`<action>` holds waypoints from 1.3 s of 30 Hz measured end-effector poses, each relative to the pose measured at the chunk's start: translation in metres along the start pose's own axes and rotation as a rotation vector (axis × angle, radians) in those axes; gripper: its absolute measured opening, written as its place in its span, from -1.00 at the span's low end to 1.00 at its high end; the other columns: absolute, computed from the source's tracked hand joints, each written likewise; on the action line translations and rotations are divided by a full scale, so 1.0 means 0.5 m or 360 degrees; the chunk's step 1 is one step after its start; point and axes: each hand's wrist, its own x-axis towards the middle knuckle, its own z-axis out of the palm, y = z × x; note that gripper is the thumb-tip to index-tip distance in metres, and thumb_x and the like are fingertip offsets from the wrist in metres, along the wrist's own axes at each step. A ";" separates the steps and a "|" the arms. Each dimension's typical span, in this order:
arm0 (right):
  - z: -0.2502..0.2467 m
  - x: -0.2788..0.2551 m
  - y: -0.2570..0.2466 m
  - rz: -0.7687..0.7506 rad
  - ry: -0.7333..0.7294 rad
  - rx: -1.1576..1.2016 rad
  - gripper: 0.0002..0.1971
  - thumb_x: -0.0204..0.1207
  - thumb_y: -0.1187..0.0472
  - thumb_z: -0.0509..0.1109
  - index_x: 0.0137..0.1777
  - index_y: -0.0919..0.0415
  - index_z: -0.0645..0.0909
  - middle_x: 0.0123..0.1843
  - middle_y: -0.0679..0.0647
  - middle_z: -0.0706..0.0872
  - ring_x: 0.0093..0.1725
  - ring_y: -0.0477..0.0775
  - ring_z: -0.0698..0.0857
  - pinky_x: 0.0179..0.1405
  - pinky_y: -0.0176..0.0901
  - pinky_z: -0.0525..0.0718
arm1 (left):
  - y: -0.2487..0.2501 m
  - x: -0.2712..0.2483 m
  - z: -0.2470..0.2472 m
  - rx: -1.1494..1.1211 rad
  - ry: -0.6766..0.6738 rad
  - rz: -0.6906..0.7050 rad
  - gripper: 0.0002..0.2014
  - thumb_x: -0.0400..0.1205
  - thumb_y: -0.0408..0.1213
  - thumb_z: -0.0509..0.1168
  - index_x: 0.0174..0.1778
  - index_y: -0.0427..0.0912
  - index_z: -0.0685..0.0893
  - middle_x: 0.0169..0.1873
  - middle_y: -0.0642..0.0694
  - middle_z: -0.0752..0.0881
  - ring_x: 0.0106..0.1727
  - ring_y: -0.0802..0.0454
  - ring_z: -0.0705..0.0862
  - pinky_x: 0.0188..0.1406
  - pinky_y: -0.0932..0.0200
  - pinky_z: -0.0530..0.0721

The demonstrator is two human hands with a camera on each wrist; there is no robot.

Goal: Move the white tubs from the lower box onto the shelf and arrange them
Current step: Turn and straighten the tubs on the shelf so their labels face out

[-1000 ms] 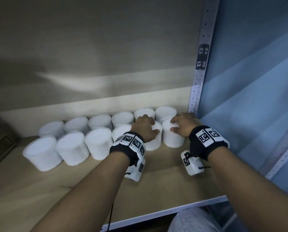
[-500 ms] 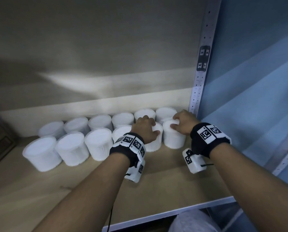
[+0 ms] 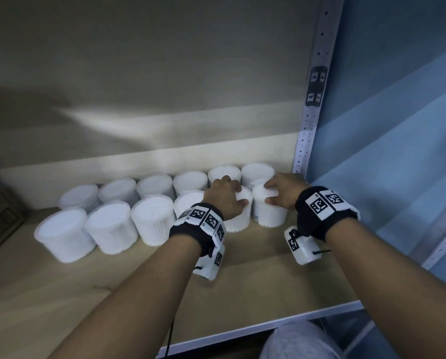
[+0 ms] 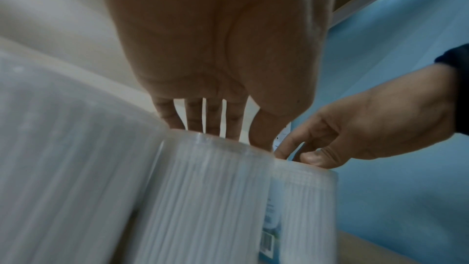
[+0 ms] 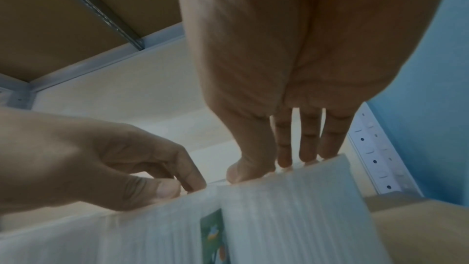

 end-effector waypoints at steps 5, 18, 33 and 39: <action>0.003 0.007 0.012 -0.0026 -0.0051 0.0020 -0.50 0.45 -0.09 0.37 0.42 -0.36 0.46 0.53 -0.18 0.50 0.46 0.09 0.54 0.51 0.01 0.44 | -0.001 0.001 0.001 0.0003 0.0006 -0.0001 -0.58 0.56 -0.01 0.33 0.29 -0.11 0.59 0.28 -0.14 0.54 0.36 -0.19 0.48 0.36 -0.12 0.50; 0.009 -0.023 -0.011 0.0037 0.0111 0.0199 -0.40 0.54 -0.18 0.33 0.50 0.12 0.47 0.53 0.14 0.44 0.49 0.21 0.42 0.47 -0.06 0.34 | -0.003 -0.002 0.007 0.0044 0.0029 0.0000 -0.58 0.58 0.01 0.29 0.32 -0.09 0.57 0.30 -0.12 0.52 0.36 -0.19 0.47 0.36 -0.12 0.48; -0.008 -0.012 -0.001 0.0043 -0.0051 0.0259 -0.44 0.25 0.15 0.30 0.20 -0.47 0.57 0.46 -0.12 0.58 0.36 0.12 0.61 0.41 -0.10 0.59 | -0.001 -0.007 0.006 0.0079 -0.0001 -0.0005 -0.58 0.61 0.00 0.25 0.35 -0.07 0.54 0.32 -0.12 0.52 0.39 -0.21 0.44 0.38 -0.10 0.47; -0.004 -0.021 -0.024 0.0143 0.0148 0.0236 -0.50 0.53 -0.12 0.30 0.44 0.01 0.49 0.46 0.19 0.47 0.46 0.27 0.45 0.51 0.16 0.38 | 0.002 -0.010 0.004 0.0099 -0.0007 -0.0015 -0.59 0.62 -0.01 0.23 0.36 -0.07 0.53 0.32 -0.12 0.52 0.39 -0.21 0.44 0.37 -0.10 0.47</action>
